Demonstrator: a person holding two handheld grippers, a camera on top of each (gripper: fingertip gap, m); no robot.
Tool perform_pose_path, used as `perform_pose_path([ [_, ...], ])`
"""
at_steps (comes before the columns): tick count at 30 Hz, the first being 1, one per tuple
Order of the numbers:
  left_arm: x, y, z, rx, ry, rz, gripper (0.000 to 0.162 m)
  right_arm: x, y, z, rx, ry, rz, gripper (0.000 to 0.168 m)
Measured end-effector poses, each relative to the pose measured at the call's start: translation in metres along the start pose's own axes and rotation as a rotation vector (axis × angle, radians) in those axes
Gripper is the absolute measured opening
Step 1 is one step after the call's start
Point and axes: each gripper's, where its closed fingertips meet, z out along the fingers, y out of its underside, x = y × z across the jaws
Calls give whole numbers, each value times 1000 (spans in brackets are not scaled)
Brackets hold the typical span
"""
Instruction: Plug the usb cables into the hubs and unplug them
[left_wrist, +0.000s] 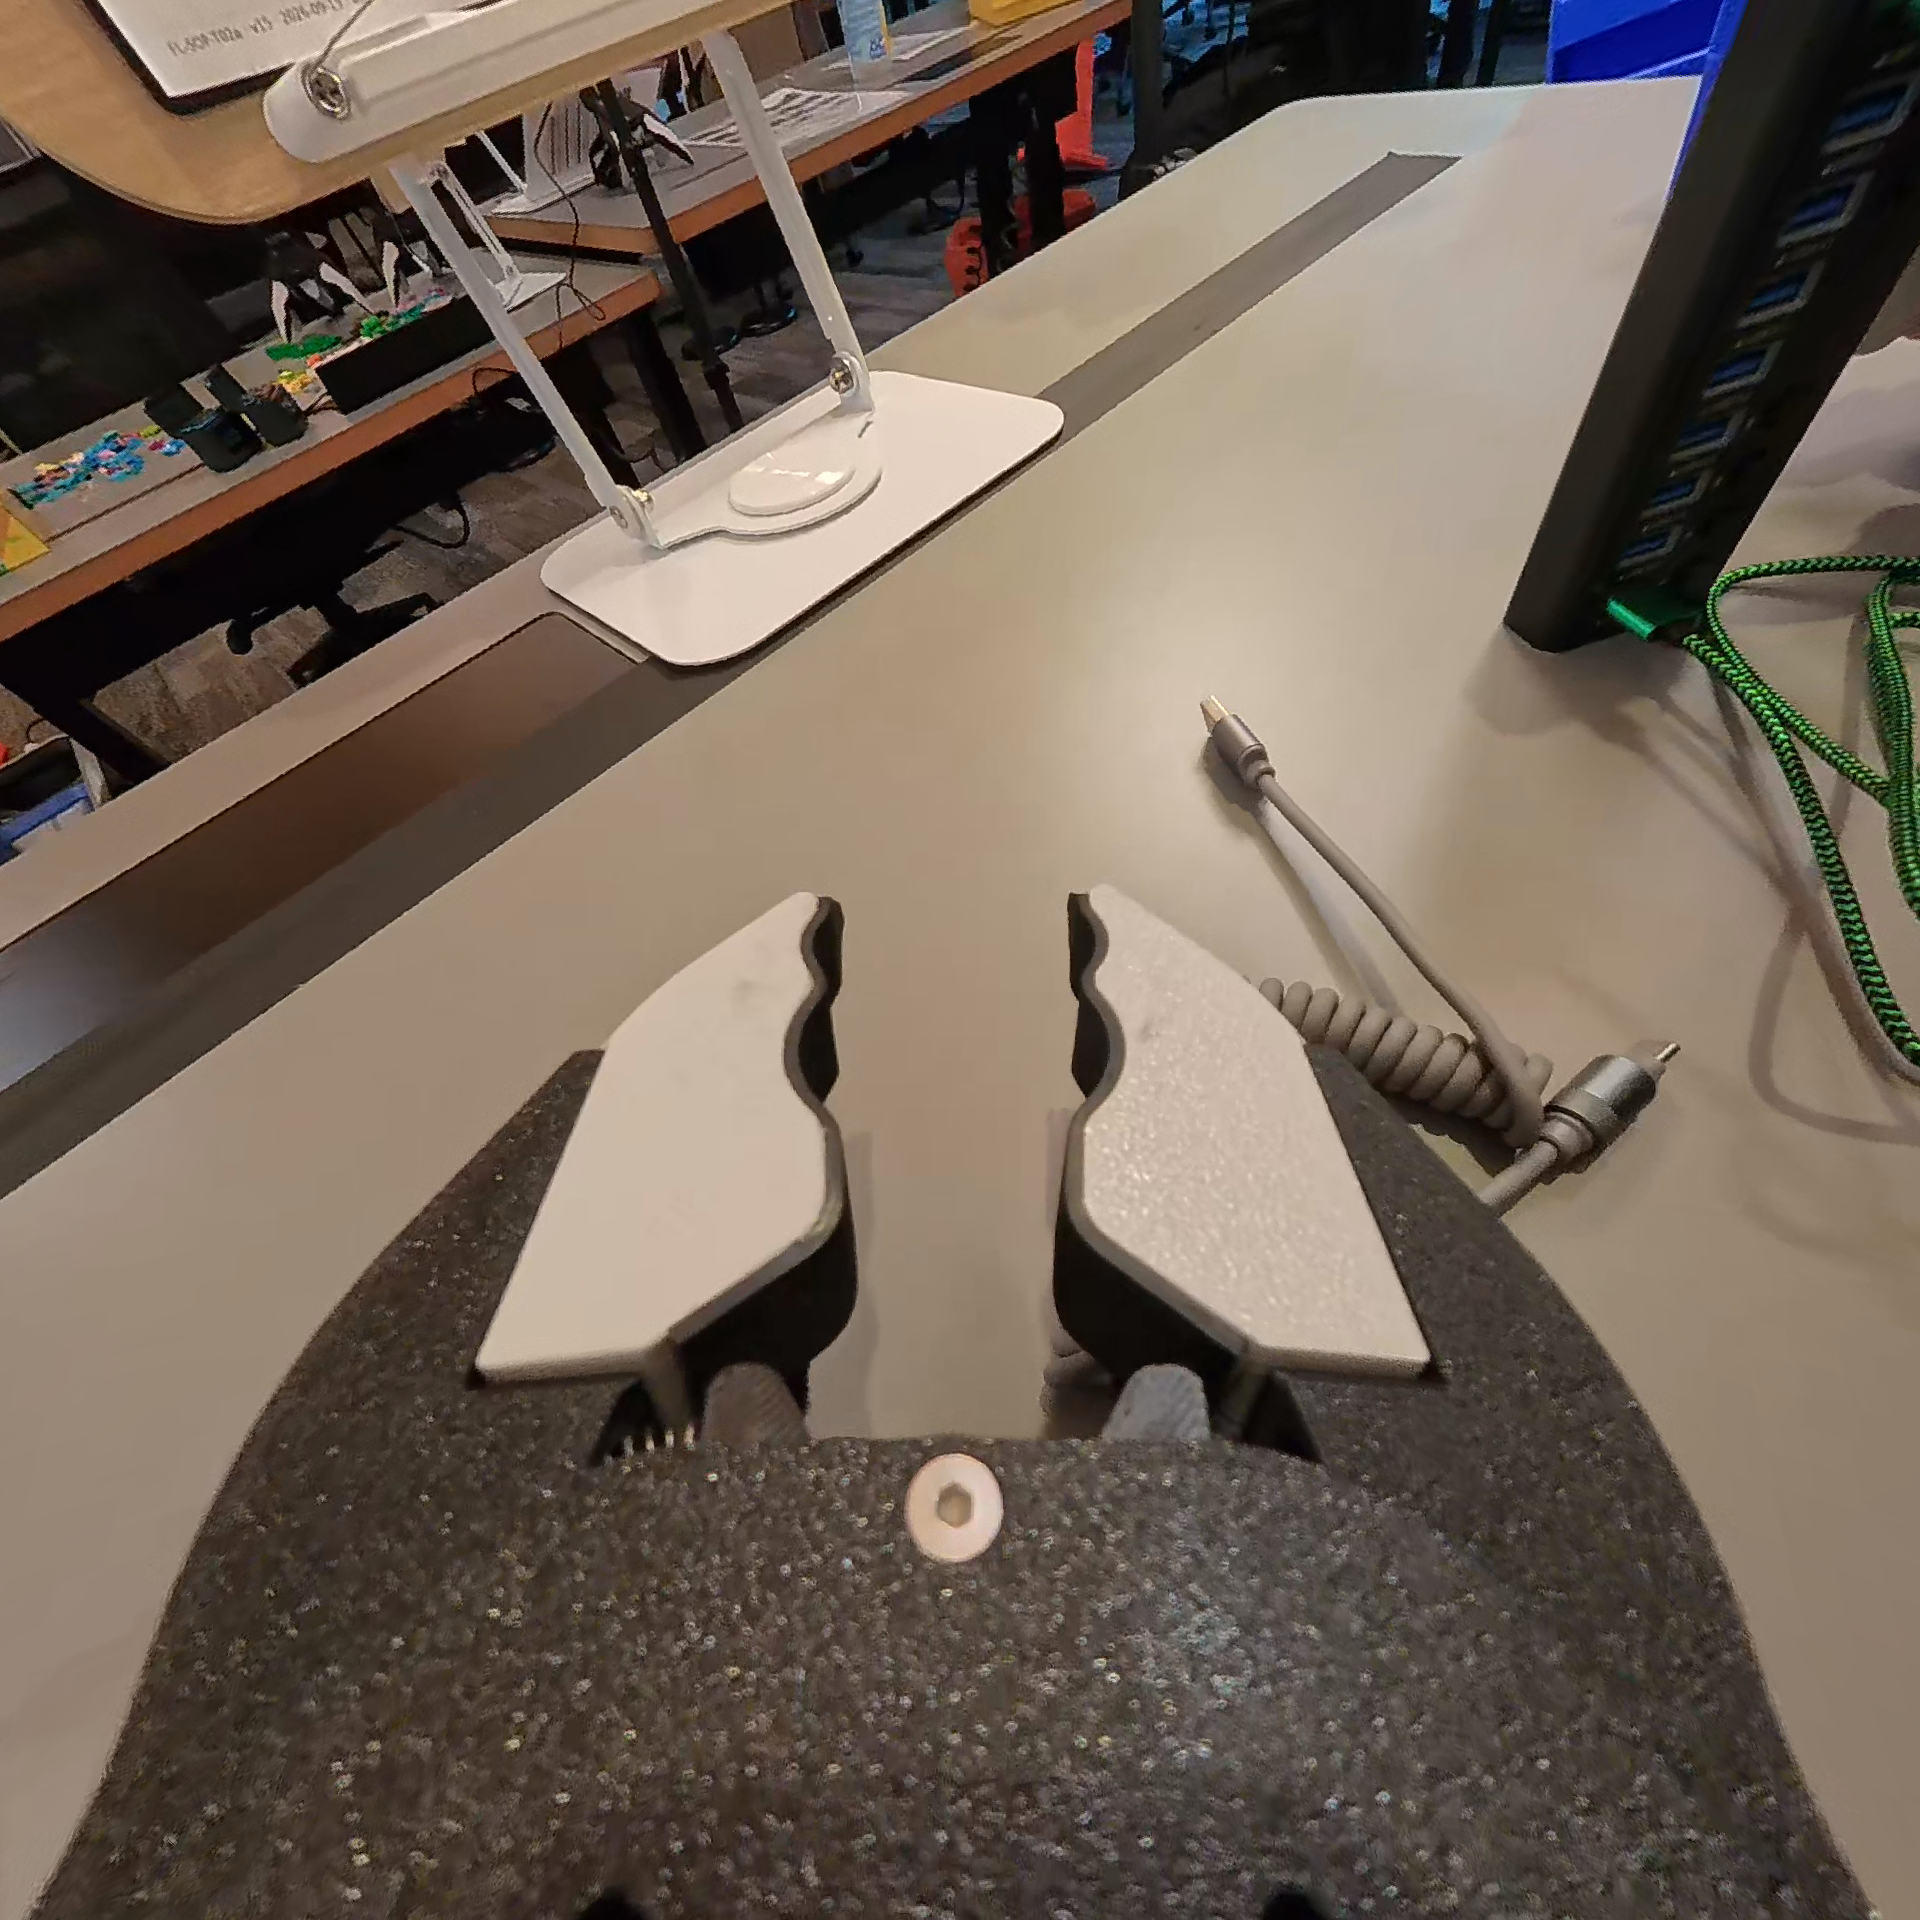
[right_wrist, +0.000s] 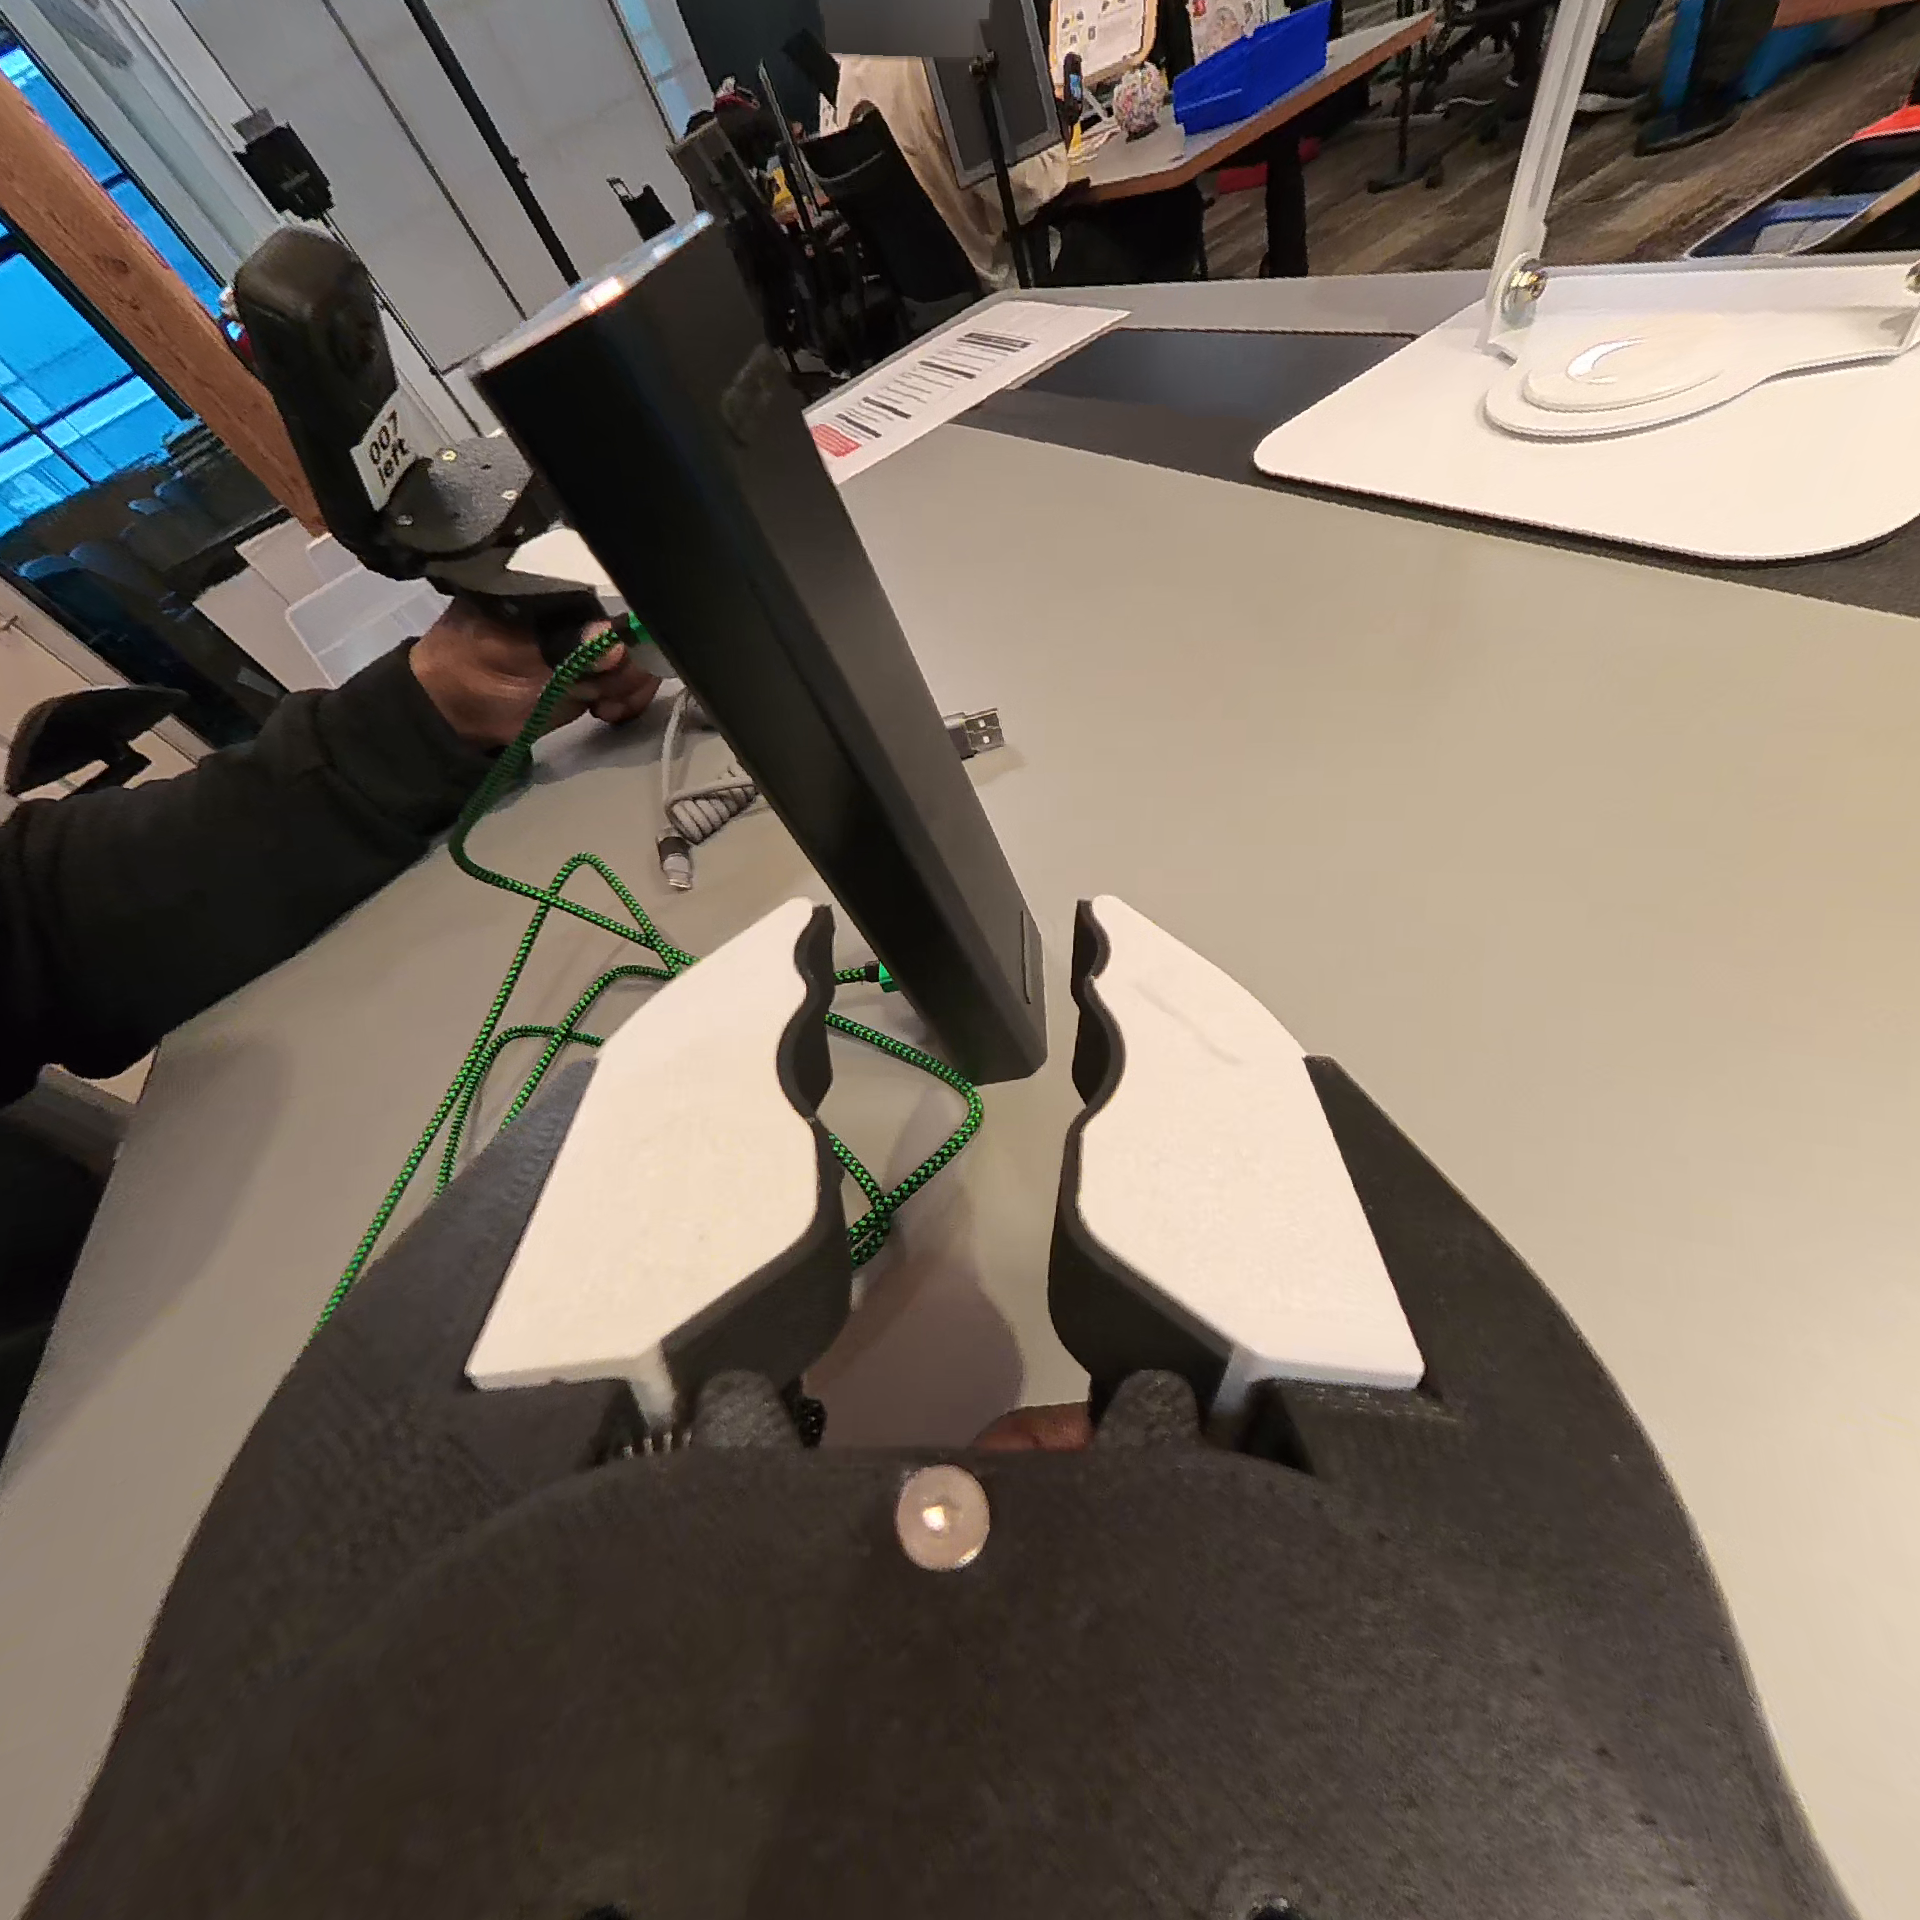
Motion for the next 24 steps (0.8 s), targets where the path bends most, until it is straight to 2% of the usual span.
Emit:
perform_pose_path([
  [13,-1,0,0,-15,11,-119,40,2,-3,-3,32,-2,21,43],
  [19,-6,-5,-6,40,33,-208,34,2,-2,-1,16,6,13,43],
  [24,-6,-9,-12,81,34,-208,34,2,1,1,-6,-3,14,43],
])
